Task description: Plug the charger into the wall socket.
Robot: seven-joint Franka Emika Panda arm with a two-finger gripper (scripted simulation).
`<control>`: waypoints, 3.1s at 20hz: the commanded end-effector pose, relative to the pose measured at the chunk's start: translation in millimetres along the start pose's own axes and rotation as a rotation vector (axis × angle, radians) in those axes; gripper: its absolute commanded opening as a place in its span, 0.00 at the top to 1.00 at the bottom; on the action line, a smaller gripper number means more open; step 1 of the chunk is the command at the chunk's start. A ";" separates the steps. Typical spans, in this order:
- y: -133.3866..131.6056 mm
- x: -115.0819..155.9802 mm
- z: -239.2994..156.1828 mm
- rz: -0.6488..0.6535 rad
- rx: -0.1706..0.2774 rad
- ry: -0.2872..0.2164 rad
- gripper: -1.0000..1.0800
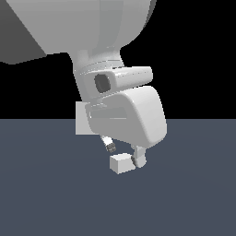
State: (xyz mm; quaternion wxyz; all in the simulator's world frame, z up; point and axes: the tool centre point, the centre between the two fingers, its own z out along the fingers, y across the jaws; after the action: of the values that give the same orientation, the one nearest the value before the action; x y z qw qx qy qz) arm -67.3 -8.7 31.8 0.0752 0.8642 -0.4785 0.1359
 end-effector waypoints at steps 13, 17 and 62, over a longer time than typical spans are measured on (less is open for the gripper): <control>-0.2 -6.1 19.2 0.001 0.000 0.000 1.00; -0.2 -6.1 19.2 0.001 0.000 0.000 1.00; -92.0 -11.2 -69.0 -0.904 0.293 0.006 1.00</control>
State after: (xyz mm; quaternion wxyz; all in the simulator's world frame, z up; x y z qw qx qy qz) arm -6.7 64.1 91.8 0.0076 0.9864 -0.0438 0.1585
